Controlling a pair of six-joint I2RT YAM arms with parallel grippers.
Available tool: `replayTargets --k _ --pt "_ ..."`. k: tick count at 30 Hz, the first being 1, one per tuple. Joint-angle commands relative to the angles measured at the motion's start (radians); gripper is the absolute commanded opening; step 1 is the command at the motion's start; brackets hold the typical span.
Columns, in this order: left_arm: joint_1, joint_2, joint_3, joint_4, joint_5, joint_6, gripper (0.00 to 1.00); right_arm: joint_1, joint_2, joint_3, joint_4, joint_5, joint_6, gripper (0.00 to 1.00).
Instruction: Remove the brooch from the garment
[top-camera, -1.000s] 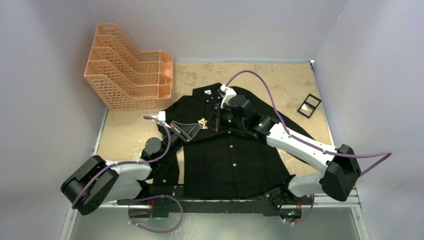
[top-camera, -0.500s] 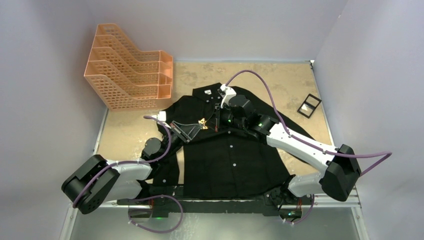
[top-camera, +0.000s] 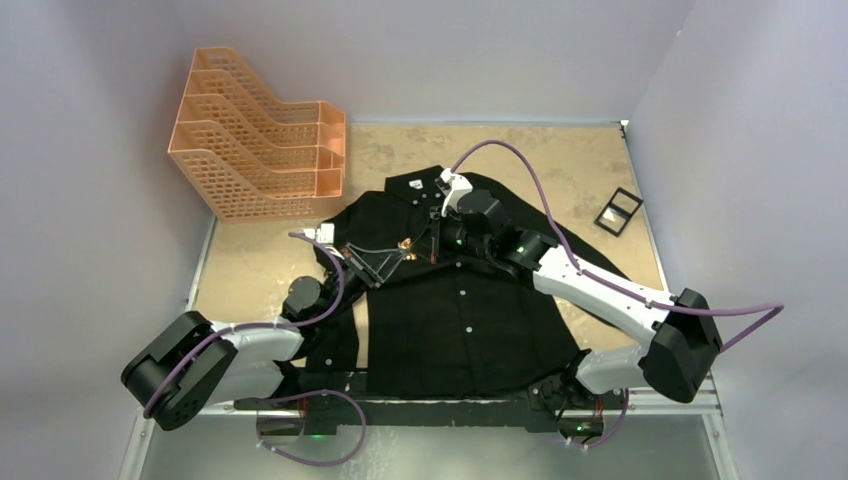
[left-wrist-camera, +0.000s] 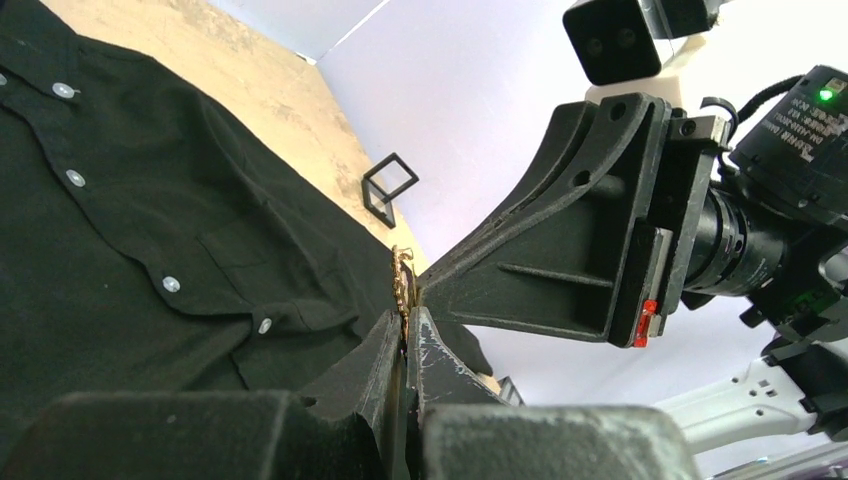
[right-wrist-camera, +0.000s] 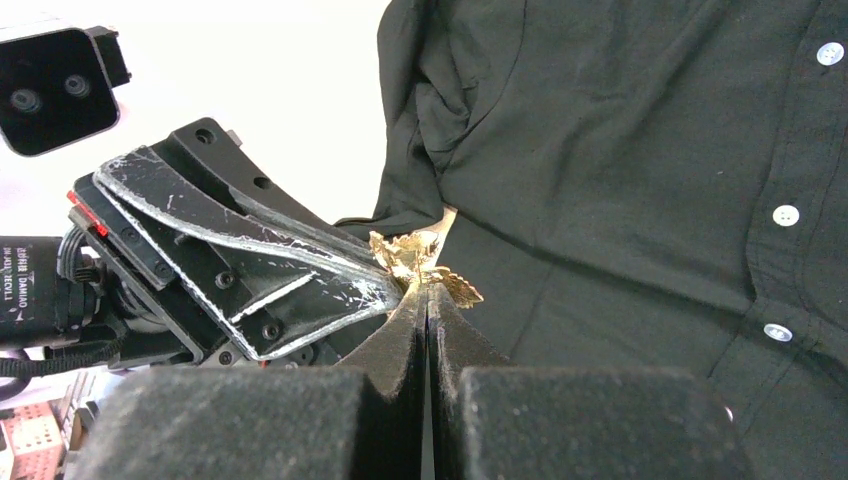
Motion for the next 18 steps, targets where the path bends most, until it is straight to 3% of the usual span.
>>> replayTargets --k 1,18 --pt "-0.031 -0.044 0.017 0.12 0.069 0.059 0.0 -0.004 0.024 0.037 -0.012 0.023 -0.001 0.0" --pt "-0.081 -0.084 0.015 0.155 0.129 0.187 0.0 -0.003 0.024 0.048 -0.029 0.046 0.004 0.0"
